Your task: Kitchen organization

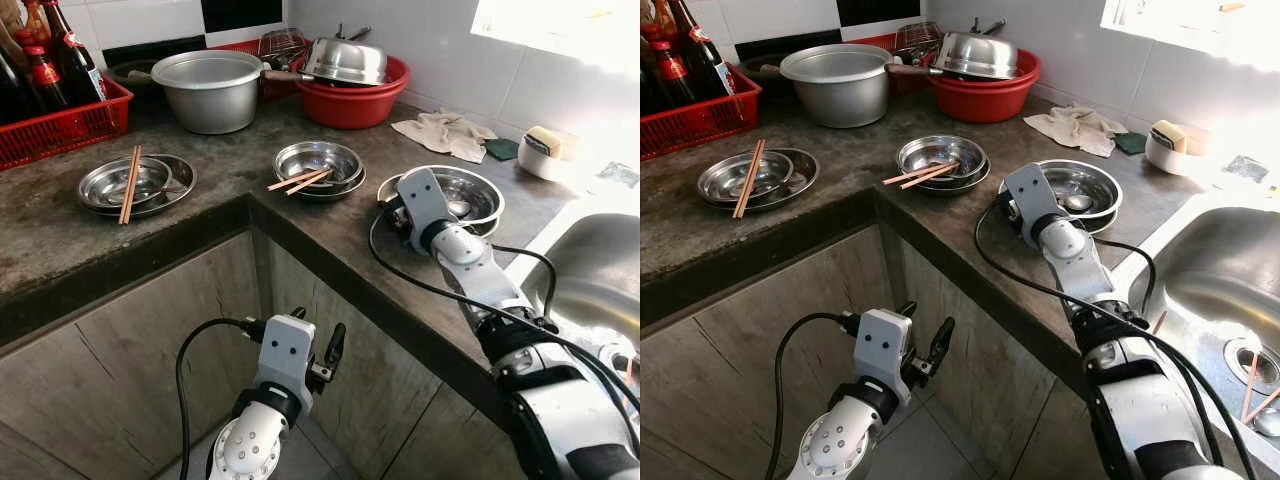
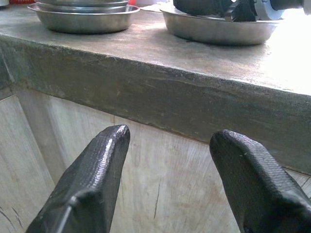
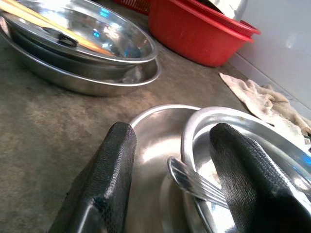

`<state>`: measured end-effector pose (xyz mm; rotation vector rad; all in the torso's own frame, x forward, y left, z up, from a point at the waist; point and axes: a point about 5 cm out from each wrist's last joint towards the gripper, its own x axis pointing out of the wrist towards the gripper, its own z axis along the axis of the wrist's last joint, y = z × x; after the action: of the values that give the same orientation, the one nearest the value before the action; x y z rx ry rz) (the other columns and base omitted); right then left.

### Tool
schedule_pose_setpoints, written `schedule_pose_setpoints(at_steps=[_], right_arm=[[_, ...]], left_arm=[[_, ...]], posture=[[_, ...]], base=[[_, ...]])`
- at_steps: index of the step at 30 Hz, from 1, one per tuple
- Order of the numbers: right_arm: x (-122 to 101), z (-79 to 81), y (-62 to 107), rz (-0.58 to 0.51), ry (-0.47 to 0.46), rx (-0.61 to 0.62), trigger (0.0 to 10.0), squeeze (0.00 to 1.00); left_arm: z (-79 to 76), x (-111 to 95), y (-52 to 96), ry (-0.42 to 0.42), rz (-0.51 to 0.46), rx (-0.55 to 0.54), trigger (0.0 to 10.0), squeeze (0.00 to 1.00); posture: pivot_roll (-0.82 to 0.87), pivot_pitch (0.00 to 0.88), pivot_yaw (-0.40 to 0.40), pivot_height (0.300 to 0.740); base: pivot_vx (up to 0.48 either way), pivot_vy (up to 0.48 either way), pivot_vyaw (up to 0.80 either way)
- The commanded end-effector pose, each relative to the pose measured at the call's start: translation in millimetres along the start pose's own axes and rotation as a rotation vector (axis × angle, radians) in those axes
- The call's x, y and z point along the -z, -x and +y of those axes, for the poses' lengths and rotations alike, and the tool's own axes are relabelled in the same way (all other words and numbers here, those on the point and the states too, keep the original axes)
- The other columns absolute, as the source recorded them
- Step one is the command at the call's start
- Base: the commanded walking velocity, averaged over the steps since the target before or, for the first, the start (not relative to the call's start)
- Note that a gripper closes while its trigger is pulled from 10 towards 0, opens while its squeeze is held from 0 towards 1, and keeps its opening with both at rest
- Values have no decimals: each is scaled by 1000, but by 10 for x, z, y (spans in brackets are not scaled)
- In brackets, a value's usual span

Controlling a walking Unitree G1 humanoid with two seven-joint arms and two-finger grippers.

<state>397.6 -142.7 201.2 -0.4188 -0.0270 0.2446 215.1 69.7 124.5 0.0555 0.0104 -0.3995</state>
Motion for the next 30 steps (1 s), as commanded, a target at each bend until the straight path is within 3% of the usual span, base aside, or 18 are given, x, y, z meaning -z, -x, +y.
schedule_pose_setpoints(at_steps=[1, 4, 5, 6, 21, 25, 27, 30], right_arm=[[-62, -71, -13, -20, 8, 25, 10000, 0], [-64, -77, -15, -22, 6, 31, 10000, 0], [-66, -79, -16, -22, 7, 32, 1569, 0], [-68, -81, -18, -23, 8, 30, 0, 0], [-103, -111, -20, -47, 6, 64, 0, 0], [-200, -167, -6, -106, -35, 122, 0, 0], [-350, -225, 40, -205, -74, 192, 0, 0], [-458, -268, 88, -270, -94, 233, 0, 0]], left_arm=[[-1, -37, 9, -3, -10, 2, 10000, 0], [-3, -38, 4, -2, -11, 2, 10000, 0], [-1, -38, 3, -3, -11, 1, 10000, 0], [1, -38, 3, -5, -10, 0, 10000, 0], [-1, -32, -1, -8, -7, -3, 10000, 0], [-1, -32, -4, -8, -8, -5, 10000, 0], [3, -33, -12, -8, -9, -7, 10000, 0], [4, -34, -17, -9, -11, -8, 10000, 0]], posture=[[157, 67, -64, 740], [158, 68, -67, 740], [157, 68, -67, 740], [157, 68, -65, 740], [156, 66, -66, 740], [160, 61, -69, 740], [161, 54, -70, 740], [162, 51, -68, 740]], base=[[0, 0, 0], [0, 0, 0], [0, 0, 0], [0, 0, 0], [0, 0, 0], [0, 0, 0], [0, 0, 0], [0, 0, 0]])
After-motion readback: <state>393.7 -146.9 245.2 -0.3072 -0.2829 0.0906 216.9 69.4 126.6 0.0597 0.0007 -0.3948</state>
